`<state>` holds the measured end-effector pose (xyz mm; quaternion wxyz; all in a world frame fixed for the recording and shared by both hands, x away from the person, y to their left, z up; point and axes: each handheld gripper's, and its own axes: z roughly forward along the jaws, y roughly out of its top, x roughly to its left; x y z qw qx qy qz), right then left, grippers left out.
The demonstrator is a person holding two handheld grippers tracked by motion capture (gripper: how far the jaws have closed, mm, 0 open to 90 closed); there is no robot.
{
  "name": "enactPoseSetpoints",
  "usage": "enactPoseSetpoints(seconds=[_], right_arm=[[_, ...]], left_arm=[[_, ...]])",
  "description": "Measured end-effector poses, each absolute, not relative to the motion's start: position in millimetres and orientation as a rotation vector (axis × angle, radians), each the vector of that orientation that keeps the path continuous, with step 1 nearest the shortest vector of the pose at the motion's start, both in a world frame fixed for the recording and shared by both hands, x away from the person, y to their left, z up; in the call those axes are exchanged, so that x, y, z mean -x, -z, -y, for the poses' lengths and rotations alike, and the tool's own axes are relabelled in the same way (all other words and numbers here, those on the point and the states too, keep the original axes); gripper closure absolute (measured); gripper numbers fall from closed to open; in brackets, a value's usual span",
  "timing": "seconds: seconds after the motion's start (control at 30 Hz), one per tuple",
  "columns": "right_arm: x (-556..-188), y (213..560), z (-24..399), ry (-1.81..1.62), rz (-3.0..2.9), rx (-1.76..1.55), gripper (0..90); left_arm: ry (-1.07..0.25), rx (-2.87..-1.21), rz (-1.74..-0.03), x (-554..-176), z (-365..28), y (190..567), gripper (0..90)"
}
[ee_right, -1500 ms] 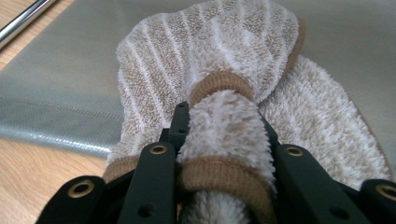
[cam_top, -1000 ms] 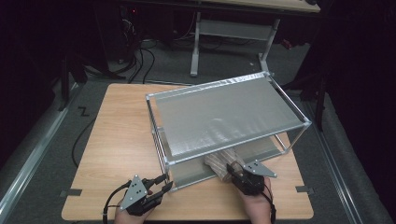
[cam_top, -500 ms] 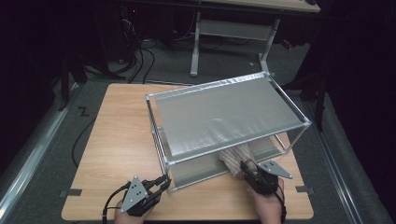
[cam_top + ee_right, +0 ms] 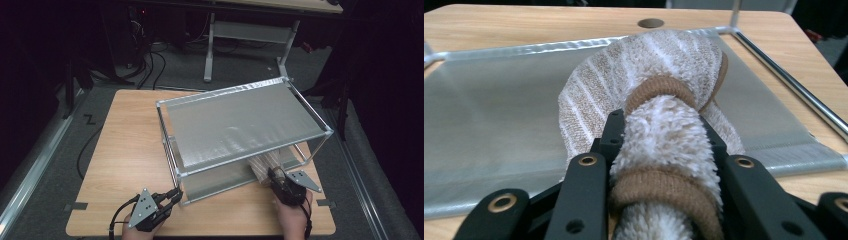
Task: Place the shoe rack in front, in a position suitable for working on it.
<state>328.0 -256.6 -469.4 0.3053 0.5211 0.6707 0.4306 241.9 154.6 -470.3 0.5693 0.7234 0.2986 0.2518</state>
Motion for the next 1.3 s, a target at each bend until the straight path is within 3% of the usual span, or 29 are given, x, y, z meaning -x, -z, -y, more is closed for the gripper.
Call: enactPoseSetpoints(seconds=[0.2,0.37,0.63,1.3], right_arm=[[-333,471,264,-1.115,-1.752,-1.400,66.1],[-333,468,268,-1.131,-1.728,-1.405,65.8],[-333,470,260,-1.117,-1.736,-1.398,66.0],[-342,473,277,-1.102,-1.700,-1.441,66.1]], left_arm=[[-0.599,-1.694,-0.712,-244,-157,470,68.9],[-0.611,-1.700,-0.687,-244,-156,470,67.7],[-0.608,-1.703,-0.666,-246,-153,467,79.2],[-0.611,-1.676,-0.714,-242,-173,468,79.9]])
